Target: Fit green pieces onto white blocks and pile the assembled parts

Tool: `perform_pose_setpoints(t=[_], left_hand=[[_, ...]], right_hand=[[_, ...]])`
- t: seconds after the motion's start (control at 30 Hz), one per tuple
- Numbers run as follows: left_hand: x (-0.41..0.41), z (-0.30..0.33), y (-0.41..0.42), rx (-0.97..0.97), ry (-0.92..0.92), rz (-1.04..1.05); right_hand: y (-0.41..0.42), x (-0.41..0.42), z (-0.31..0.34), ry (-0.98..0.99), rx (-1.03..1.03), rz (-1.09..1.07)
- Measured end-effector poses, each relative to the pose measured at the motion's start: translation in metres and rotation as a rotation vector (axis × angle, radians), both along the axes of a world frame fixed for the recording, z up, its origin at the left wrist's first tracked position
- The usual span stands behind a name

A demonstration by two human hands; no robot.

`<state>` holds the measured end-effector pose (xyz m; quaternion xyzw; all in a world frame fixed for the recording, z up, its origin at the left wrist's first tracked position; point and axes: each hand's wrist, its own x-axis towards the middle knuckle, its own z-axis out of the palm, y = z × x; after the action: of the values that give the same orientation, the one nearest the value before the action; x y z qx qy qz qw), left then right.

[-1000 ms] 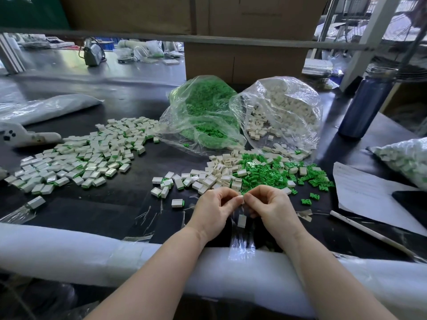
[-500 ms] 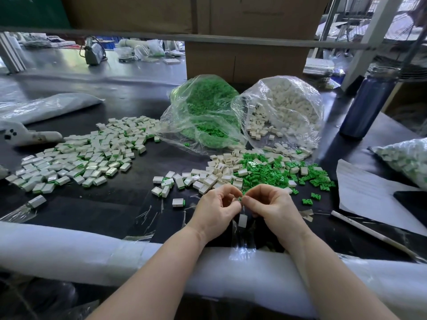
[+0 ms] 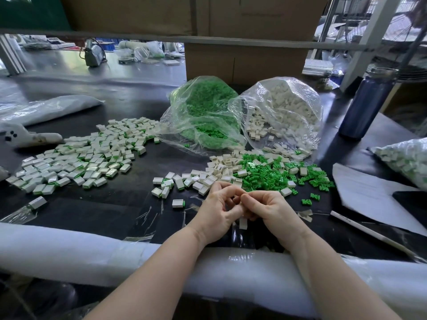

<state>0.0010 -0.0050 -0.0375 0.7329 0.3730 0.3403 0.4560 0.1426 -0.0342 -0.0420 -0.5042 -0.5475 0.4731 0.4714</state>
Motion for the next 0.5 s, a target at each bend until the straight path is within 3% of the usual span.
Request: perform_pose_setpoints(t=[0.5], left_hand=[[0.0010,-0.0042,0.0020,0.038,0.063,-0.048]], right_hand=[[-0.0011,0.0017,-0.0001,0.085,-0.023,-0.026]])
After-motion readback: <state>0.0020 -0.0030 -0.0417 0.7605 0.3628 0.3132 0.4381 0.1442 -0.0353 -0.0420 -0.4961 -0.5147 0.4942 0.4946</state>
